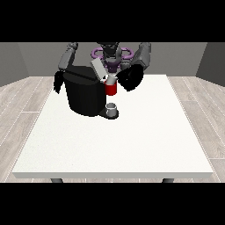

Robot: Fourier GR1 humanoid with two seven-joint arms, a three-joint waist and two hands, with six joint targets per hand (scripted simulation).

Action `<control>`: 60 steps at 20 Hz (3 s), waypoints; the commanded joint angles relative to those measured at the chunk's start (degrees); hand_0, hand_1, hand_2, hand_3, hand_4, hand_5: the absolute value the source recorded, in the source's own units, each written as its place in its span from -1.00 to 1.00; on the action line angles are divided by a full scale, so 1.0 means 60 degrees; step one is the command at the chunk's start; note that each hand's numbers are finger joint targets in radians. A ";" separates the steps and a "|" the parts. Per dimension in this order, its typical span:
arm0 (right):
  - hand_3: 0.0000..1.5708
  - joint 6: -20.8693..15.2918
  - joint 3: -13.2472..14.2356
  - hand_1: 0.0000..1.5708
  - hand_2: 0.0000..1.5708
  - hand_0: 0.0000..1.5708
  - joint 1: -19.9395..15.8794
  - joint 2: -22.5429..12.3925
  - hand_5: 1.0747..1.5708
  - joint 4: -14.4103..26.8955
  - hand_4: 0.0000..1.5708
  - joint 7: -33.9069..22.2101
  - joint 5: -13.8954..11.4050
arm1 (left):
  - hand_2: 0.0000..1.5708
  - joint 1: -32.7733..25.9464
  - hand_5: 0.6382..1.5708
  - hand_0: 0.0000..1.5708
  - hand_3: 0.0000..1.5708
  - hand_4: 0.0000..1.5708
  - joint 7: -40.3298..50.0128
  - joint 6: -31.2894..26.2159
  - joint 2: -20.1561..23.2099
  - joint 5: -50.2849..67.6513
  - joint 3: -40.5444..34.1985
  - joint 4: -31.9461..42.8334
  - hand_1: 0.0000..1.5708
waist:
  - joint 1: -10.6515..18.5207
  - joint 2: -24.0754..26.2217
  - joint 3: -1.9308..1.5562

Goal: Insert the coffee pod into the coffee machine and close the lid

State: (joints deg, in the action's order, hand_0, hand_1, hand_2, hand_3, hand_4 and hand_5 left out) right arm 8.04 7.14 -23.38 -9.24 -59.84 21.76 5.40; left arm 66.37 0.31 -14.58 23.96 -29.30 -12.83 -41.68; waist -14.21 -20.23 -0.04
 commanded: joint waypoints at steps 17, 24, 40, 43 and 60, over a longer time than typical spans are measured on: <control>-1.00 0.0454 0.0820 -1.00 -1.00 -1.00 0.0159 -0.0513 1.00 0.1622 -0.56 0.0510 0.0441 | -1.00 -0.1112 1.00 -1.00 -1.00 -1.00 -0.1047 0.0383 -0.1622 0.0727 0.0035 -0.0580 -1.00 | 0.0870 0.0684 0.0003; -1.00 0.0371 0.0964 -1.00 -1.00 -1.00 0.1723 -0.0343 1.00 0.2022 -0.67 0.1020 0.0440 | -1.00 -0.3586 1.00 -1.00 -1.00 -1.00 -0.2321 -0.0272 -0.2563 0.1941 -0.0366 -0.0797 -1.00 | 0.2158 0.2458 0.0015; -1.00 -0.0308 -0.1708 -1.00 -1.00 -1.00 0.3955 0.1087 1.00 -0.1282 -0.83 -0.0632 -0.1180 | -1.00 -0.9167 1.00 -1.00 -1.00 -0.59 -0.3623 -0.1570 -0.2739 0.3105 -0.0880 -0.0475 -1.00 | 0.1900 0.6850 0.0024; -1.00 -0.0800 -0.2767 -1.00 -1.00 -1.00 0.3720 0.1523 1.00 -0.2462 -0.64 -0.1036 -0.1121 | -1.00 -0.9225 1.00 -1.00 -1.00 -0.56 -0.3667 -0.1315 -0.2738 0.3133 -0.0956 -0.0484 -1.00 | 0.1578 0.6816 0.0017; -1.00 -0.3204 -0.3310 -1.00 -1.00 -1.00 0.2263 0.1537 1.00 -0.4973 -0.63 -0.2576 -0.2255 | -1.00 -0.9735 1.00 -1.00 -1.00 -0.77 -0.3899 -0.1920 -0.3252 0.4075 -0.0208 -0.2830 -1.00 | 0.3045 0.4469 0.0005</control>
State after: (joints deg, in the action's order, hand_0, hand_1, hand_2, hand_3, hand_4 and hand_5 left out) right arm -5.63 -12.55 -6.35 -0.39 -90.80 7.47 -6.90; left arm 7.68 -24.64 -24.53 5.62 -6.82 -15.36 -54.88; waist 0.70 9.51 0.01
